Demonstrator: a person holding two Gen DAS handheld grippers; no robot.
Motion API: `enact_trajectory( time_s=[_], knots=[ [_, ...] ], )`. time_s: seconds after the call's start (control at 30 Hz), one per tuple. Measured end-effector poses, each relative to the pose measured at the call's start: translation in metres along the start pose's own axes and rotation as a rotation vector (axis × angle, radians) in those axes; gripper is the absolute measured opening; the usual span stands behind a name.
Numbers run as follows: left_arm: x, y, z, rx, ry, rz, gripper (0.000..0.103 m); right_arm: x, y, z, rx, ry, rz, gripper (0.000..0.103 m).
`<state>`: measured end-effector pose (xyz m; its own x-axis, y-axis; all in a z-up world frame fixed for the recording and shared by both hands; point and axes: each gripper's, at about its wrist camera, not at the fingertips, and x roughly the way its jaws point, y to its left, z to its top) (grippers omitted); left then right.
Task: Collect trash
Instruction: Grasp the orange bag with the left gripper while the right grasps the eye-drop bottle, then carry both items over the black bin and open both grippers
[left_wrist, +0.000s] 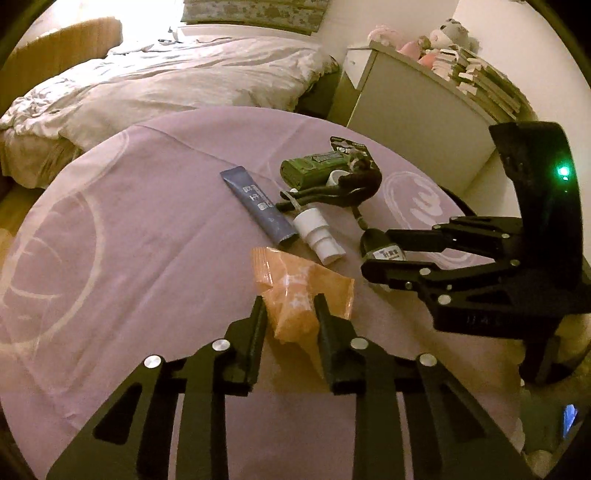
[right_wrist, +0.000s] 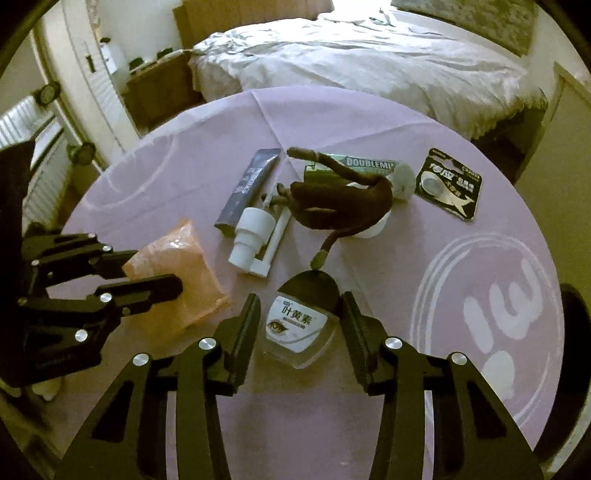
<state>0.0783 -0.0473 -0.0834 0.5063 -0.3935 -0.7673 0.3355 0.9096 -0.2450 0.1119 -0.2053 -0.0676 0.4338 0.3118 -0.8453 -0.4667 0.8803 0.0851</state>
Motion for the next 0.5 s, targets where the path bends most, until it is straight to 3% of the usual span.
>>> enact_trajectory(
  time_s=[0.27, 0.5],
  knots=[
    [-0.024, -0.018, 0.005, -0.005, -0.079, -0.014, 0.021, -0.039, -0.037, -0.011, 0.111, -0.078, 0.072, 0.045],
    [-0.051, -0.078, 0.036, 0.117, -0.185, -0.079, 0.021, -0.094, -0.090, -0.018, 0.255, -0.177, 0.095, 0.045]
  ],
)
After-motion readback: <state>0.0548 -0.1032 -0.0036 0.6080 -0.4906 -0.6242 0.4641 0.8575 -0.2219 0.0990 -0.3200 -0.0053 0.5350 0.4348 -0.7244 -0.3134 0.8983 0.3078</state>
